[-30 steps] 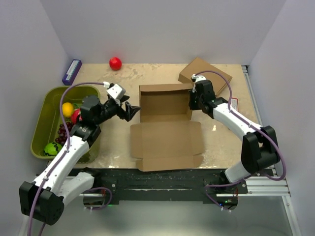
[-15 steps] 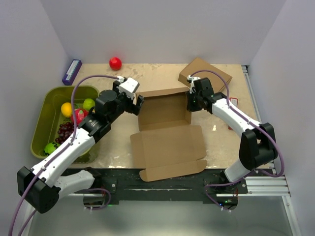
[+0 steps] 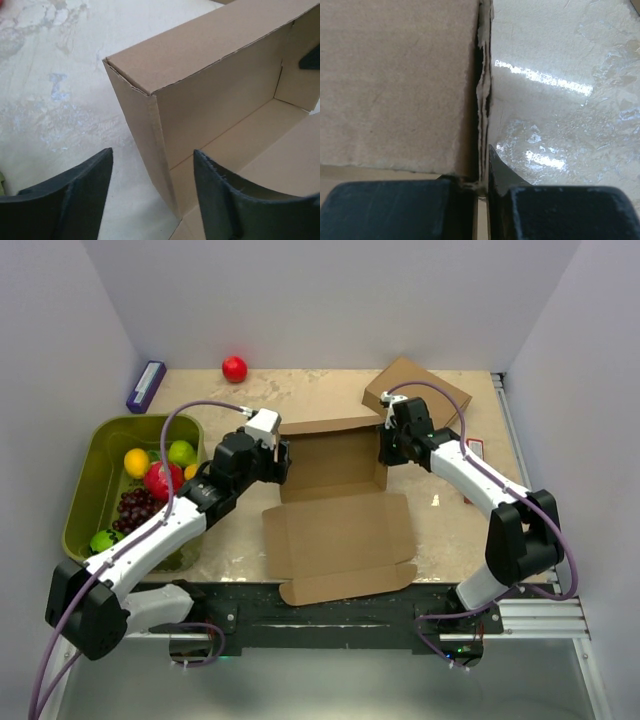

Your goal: Fold the paper box

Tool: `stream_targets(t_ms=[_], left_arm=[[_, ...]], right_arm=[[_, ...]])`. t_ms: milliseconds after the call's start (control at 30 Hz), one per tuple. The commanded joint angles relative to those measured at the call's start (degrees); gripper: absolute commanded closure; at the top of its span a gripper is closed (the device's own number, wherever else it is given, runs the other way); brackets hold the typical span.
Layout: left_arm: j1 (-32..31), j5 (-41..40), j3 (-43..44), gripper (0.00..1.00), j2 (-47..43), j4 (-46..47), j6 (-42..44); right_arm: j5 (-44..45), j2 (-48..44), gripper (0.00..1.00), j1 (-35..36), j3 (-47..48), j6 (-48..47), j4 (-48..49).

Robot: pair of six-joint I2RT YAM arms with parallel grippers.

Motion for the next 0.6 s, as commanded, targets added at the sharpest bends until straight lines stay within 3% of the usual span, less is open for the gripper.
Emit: stream_targets(t_ms=[0,133,433,567], left_arm=[[-0.1,-2.0,-0.5,0.37,1.9,4.7,-2.5],[-0.4,-3.0,-0.8,0.62,3.2,5.2,-2.7],[-3.6,-9.9,-1.2,0.97,4.7,4.9,-2.9],[-4.2,-12.0,-1.4,1.00,4.5,5.1,-3.1]], right_arm=[[0.5,-1.4,1.00,1.0,0.6,1.5,2.2],[3.7,-0.8,1.00,2.4,1.0,3.3,2.7],[15.9,4.8,1.00,6.9,4.1,11.2,3.3],[21.8,8.2,1.00,7.7,5.7,12.7,1.8]])
